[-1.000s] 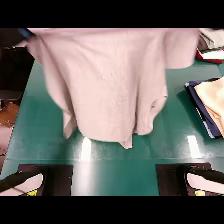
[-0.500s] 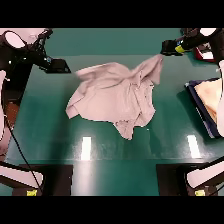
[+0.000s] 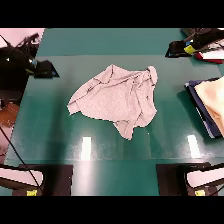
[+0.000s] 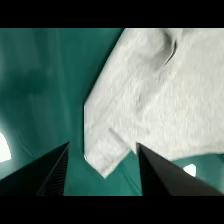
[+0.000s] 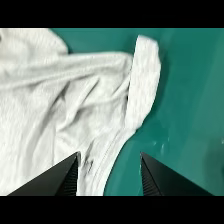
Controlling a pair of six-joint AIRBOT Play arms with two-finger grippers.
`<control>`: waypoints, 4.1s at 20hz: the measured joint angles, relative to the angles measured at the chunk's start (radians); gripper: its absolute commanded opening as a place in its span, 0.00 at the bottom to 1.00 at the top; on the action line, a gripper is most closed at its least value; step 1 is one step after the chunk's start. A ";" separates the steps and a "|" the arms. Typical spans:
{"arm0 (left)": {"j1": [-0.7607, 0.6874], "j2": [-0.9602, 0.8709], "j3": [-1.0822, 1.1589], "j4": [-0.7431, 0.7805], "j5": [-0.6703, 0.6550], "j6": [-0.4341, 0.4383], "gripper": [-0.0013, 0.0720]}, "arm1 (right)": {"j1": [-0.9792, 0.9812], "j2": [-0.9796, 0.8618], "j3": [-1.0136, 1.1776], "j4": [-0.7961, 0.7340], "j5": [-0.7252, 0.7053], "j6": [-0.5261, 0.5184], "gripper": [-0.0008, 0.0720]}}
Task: Fold the shirts.
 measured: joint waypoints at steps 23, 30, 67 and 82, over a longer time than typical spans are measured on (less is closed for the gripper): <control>0.056 0.133 -0.813 -0.367 0.420 0.161 0.05 | -0.002 0.541 -0.848 0.174 -0.121 -0.041 0.43; 0.055 0.142 -0.668 -0.372 0.318 0.175 0.04 | -0.002 0.584 -1.136 0.193 -0.199 0.026 0.67; 0.107 0.247 -0.118 -0.244 0.055 0.095 0.05 | -0.182 0.800 -1.156 0.370 -0.552 0.111 0.03; 0.116 0.598 0.514 -0.259 0.175 -0.056 0.05 | -0.551 0.724 0.058 0.323 -0.148 0.002 0.03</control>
